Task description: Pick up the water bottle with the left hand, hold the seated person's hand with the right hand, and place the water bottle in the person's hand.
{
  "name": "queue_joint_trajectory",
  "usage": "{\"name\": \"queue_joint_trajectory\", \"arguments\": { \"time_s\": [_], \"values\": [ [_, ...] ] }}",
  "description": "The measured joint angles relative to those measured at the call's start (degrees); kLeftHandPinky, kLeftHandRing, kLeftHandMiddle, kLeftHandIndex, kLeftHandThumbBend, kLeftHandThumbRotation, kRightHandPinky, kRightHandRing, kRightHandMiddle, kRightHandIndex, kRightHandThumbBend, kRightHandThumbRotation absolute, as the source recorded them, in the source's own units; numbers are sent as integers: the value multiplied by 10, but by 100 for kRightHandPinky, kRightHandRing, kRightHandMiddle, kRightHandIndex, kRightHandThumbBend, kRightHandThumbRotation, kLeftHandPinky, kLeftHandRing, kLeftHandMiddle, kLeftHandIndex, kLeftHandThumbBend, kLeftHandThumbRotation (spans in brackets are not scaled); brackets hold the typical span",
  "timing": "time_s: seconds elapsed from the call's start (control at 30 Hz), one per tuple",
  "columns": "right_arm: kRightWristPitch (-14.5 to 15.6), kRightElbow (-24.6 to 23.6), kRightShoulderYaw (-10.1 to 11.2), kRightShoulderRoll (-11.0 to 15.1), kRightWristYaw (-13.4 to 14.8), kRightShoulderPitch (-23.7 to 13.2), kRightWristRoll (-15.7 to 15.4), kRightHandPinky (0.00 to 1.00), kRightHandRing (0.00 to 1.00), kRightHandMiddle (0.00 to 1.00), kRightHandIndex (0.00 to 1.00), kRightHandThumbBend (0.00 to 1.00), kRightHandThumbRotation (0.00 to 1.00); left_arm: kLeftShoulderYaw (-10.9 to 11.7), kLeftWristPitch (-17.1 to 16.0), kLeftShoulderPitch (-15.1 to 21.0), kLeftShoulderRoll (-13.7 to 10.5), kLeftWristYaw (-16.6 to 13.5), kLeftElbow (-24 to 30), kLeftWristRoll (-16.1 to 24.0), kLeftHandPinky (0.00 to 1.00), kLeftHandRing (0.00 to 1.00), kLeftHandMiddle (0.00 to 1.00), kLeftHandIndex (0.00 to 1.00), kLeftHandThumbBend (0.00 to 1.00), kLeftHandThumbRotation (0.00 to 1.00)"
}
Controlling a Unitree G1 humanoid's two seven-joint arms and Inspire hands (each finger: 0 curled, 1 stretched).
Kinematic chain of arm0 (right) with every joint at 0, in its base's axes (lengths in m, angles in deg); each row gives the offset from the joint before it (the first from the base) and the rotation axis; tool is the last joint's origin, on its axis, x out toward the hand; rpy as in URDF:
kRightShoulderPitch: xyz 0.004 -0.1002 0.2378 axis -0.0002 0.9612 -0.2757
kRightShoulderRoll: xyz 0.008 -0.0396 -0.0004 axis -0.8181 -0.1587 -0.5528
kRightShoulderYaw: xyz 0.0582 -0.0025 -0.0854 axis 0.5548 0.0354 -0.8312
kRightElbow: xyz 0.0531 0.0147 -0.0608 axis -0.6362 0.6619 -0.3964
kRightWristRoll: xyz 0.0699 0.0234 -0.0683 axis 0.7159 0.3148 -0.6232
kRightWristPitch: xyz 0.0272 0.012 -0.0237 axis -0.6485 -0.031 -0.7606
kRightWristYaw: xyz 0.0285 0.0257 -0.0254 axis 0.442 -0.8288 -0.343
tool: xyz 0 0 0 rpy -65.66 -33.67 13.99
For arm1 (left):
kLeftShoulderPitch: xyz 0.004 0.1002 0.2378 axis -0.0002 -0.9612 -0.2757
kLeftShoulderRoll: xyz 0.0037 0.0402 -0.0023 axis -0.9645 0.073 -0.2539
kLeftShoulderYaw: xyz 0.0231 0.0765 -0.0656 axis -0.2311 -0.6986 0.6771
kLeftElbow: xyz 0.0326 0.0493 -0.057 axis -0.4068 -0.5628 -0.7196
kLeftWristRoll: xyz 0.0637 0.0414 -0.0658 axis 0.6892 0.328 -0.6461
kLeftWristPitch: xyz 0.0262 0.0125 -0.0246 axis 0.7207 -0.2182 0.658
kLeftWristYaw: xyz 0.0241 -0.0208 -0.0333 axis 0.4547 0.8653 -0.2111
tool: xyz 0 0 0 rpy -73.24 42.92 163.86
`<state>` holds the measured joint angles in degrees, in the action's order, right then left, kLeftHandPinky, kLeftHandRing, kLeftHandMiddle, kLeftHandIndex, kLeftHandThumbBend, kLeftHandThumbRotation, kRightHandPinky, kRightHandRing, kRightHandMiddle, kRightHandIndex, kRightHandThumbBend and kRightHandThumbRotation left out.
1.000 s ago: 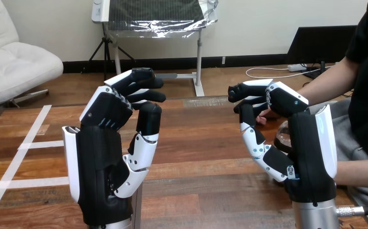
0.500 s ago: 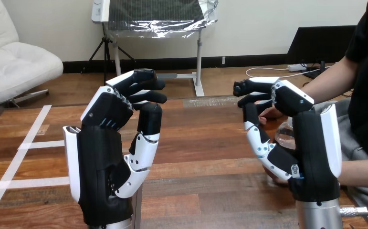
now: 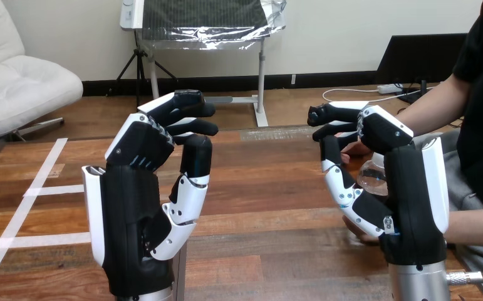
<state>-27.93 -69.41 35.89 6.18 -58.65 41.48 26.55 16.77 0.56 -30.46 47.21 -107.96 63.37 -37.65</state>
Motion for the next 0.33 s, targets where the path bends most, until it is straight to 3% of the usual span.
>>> {"name": "queue_joint_trajectory", "arguments": {
  "time_s": [0.33],
  "values": [
    [-5, 3, 1, 0, -4, 0, 6, 40, 56, 63, 62, 22, 0, 1, 1, 0, 0, -2, 0, 17, 45, 55, 62, 64, 35, 49]
  ]
}}
